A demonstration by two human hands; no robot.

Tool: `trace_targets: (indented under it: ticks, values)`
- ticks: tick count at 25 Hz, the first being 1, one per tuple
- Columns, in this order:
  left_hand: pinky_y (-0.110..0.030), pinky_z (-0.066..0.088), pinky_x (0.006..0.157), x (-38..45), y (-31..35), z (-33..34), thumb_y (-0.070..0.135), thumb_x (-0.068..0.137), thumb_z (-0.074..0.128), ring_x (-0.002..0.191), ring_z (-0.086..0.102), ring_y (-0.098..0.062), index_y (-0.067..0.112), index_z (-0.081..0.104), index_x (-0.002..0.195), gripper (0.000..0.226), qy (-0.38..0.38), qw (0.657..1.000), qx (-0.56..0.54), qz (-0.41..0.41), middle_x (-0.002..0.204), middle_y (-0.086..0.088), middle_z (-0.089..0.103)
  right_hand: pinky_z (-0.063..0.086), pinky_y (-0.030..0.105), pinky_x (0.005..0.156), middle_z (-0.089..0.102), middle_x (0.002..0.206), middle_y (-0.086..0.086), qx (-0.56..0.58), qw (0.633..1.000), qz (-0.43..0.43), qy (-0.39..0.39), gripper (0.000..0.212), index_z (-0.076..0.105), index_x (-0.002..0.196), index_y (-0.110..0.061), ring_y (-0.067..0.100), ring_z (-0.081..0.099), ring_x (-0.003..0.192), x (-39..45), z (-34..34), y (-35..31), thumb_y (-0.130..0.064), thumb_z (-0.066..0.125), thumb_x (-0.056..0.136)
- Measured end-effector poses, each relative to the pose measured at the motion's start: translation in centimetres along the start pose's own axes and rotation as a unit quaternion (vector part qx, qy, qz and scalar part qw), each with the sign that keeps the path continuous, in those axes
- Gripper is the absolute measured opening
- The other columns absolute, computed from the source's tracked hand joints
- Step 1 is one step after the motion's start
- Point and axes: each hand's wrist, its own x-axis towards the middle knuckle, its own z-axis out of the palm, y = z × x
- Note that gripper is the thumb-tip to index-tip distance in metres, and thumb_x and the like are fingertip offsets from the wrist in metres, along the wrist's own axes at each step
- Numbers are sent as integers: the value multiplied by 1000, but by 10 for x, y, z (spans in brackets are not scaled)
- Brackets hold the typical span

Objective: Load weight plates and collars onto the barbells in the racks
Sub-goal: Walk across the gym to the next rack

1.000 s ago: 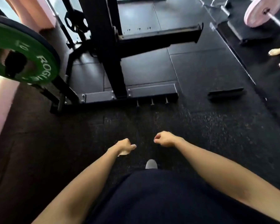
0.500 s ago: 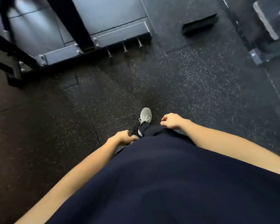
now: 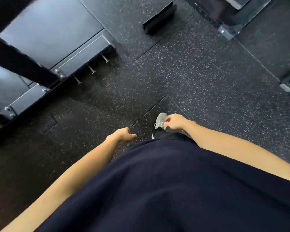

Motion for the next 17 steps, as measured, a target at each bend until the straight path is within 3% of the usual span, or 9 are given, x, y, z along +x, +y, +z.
trace_targets:
  ticks: [6,11,17]
  values:
    - [-33,46,93,45,83,-100,56,87,57,112,58,-26,15,59,117,51,57,997,-57,-11,124,-7,63,44,38,101,60,132,6,11,999,-7,32,38,60,126,-16,28,55,120,57,-141,23,-34,55,93]
    - [-33,43,95,73,115,-166,48,90,57,116,57,-26,19,56,116,40,92,991,-98,-12,125,-7,62,42,40,104,58,133,4,20,1000,-8,-2,36,60,125,-20,26,53,120,114,-214,6,-36,53,93]
    - [-34,42,98,142,124,-288,52,91,55,119,55,-24,19,57,123,47,30,994,-104,-25,131,-6,59,44,38,101,60,127,3,-12,1000,-12,-24,36,59,125,-19,24,57,113,207,-312,-57,-35,52,94]
